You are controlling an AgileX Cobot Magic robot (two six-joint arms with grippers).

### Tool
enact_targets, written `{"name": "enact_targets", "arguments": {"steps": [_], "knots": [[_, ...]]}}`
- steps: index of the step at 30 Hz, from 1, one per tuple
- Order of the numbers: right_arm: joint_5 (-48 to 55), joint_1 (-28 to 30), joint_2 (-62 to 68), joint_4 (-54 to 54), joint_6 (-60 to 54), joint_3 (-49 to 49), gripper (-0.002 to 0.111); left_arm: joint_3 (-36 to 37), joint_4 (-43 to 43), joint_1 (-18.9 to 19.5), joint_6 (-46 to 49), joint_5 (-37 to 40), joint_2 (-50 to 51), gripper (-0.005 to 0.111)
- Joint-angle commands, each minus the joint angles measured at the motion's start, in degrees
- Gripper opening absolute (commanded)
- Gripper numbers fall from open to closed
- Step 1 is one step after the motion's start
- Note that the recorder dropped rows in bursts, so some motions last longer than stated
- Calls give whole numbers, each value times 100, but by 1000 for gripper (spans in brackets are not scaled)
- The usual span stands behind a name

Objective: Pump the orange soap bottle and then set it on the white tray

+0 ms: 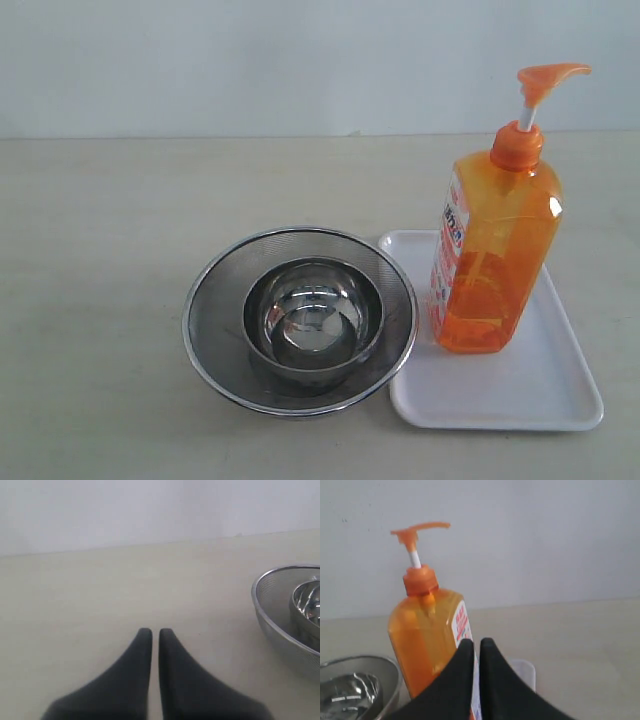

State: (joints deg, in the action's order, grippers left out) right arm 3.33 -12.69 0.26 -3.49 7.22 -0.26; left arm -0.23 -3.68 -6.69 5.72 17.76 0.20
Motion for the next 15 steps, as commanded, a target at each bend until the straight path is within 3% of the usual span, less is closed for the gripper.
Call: {"name": "enact_targets", "arguments": {"steps": [1, 11, 15], "knots": [[648, 12, -26, -81, -240, 26, 1, 23, 10, 28, -16, -19, -20, 5], [1409, 12, -26, 126, -249, 26, 1, 23, 10, 28, -16, -19, -20, 5], [1670, 319, -26, 298, -283, 26, 1, 23, 10, 28, -16, -19, -20, 5]]}}
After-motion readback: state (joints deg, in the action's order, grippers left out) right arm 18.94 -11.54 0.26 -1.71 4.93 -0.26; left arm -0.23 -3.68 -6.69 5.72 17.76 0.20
